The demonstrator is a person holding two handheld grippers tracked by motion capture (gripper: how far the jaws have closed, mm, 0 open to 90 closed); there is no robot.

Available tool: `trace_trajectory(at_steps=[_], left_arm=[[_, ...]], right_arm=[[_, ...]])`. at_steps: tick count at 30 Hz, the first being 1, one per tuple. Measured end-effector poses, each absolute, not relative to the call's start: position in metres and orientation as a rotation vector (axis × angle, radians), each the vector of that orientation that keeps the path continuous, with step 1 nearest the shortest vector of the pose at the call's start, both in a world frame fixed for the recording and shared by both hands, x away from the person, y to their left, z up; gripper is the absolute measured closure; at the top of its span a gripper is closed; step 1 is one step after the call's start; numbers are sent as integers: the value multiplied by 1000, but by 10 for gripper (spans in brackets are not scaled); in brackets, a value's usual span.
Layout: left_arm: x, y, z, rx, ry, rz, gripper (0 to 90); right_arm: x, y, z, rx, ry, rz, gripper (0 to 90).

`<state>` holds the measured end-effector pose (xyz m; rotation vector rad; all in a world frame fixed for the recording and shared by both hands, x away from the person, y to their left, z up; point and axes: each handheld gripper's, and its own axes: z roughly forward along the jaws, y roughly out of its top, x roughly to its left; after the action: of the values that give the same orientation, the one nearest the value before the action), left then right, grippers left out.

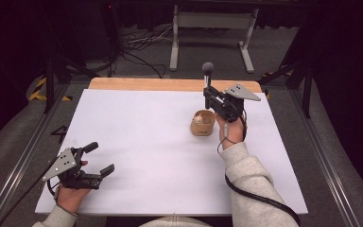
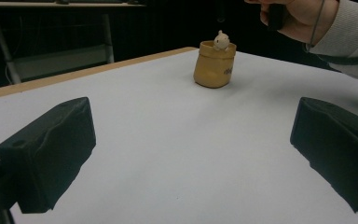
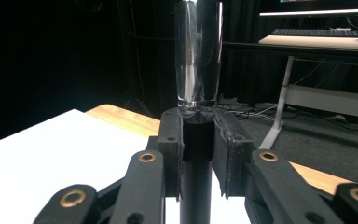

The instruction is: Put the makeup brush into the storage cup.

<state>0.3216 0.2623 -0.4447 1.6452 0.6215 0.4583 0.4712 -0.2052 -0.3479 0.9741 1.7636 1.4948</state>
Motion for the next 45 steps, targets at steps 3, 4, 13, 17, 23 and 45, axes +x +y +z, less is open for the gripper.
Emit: trace_trajectory(at_steps=[3,4,13,17,23,45], left_arm=[[321,262,-445,1645,623,457,5],[321,262,-445,1645,623,457,5],[322,263,-445,1648,620,456,5],[322,263,-444,1646,618,461,5],[322,263,-444,1646,616,461,5],[322,263,-444,1646,613,467,5]], right_arm=[[472,-206,-353,978,1770,1501,747],[472,-206,-353,978,1770,1501,747],[475,-209,-367,984,1786,1487,747],[476,-210,-372,991,1796,1473,747],[477,-210,-381,999,1809,1464,747],[474,-214,-404,1042,1854,1448,747]])
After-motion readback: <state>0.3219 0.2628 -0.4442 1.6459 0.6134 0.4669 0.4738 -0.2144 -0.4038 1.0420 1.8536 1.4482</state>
